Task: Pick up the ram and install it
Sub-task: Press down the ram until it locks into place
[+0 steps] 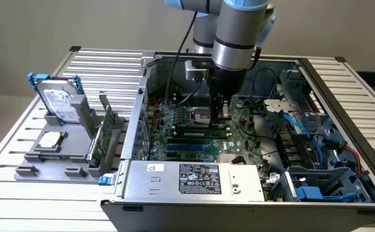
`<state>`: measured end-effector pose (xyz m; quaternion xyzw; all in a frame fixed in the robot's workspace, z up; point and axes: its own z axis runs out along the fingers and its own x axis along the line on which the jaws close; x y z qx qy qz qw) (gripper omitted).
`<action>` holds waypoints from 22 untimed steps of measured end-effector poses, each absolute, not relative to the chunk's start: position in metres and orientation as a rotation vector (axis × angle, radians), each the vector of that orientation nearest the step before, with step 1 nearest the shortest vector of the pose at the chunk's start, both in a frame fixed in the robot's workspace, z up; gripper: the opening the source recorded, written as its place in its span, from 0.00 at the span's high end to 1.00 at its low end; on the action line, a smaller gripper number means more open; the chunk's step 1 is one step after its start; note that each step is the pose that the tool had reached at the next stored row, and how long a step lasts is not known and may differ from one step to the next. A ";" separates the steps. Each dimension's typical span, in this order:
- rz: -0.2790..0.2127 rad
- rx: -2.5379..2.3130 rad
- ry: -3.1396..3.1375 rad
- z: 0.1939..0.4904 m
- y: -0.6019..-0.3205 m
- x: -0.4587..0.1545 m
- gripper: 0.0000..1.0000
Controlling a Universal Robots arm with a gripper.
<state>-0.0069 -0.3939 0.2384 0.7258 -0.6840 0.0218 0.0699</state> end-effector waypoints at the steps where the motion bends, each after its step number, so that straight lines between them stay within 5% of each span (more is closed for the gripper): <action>1: 0.065 2.184 -2.058 0.242 -0.394 -0.007 0.89; 22: 0.066 2.184 -2.058 0.245 -0.394 -0.021 0.89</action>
